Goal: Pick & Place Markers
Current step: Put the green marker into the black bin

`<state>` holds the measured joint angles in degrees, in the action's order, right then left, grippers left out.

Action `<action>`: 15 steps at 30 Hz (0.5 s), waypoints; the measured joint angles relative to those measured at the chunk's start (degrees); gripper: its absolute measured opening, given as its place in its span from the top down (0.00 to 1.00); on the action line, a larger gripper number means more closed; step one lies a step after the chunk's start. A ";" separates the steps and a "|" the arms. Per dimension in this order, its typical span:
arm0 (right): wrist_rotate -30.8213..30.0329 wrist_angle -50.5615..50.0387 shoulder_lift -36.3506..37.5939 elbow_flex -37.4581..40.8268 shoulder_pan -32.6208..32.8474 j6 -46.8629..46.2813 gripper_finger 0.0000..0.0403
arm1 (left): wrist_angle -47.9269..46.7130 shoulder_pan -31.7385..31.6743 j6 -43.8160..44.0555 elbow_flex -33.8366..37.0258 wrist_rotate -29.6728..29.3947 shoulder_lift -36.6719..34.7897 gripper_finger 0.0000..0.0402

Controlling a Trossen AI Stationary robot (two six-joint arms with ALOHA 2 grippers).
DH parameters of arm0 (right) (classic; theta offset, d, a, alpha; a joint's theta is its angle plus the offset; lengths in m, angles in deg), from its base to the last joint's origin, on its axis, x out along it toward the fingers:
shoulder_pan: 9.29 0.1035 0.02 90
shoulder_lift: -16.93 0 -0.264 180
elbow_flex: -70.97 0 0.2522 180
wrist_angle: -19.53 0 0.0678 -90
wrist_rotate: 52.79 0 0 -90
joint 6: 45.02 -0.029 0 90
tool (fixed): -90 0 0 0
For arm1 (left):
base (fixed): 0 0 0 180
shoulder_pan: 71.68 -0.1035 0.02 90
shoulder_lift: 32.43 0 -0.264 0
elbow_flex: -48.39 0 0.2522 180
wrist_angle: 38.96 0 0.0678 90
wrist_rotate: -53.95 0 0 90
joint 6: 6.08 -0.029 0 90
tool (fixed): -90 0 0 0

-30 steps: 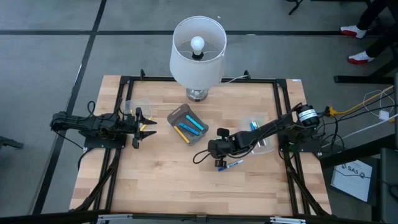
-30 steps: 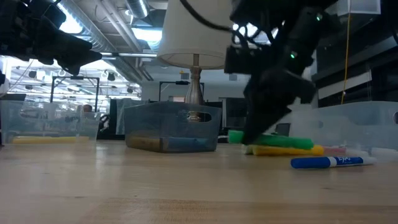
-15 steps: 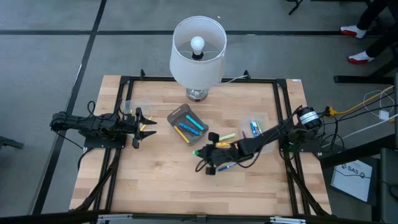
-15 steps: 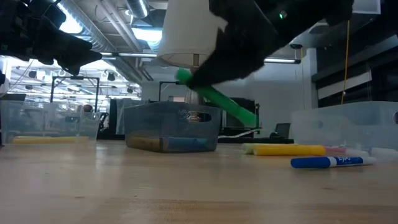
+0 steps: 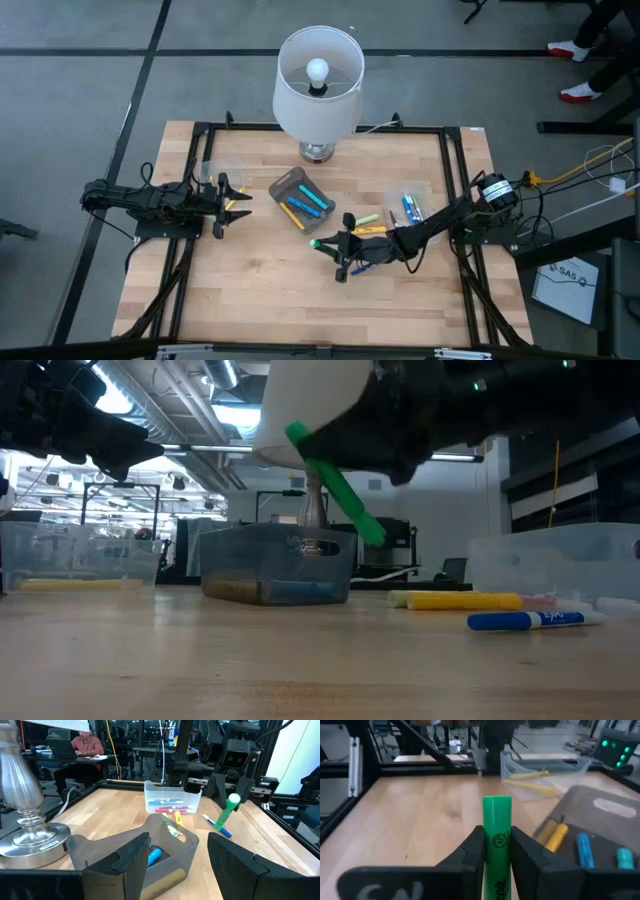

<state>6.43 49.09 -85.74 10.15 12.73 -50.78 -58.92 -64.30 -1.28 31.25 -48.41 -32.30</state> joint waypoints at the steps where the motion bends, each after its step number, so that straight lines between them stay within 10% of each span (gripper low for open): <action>1: 0.15 0.27 0.00 -0.37 0.00 0.45 0.83 | 0.01 0.02 0.00 -0.01 0.00 -0.01 0.51; 15: 7.01 0.63 0.00 -8.89 0.09 6.48 0.83 | 0.02 0.01 0.00 -0.01 0.00 -0.01 0.51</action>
<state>13.44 49.71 -85.74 1.26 12.82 -44.29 -58.90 -64.29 -1.28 31.24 -48.41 -32.31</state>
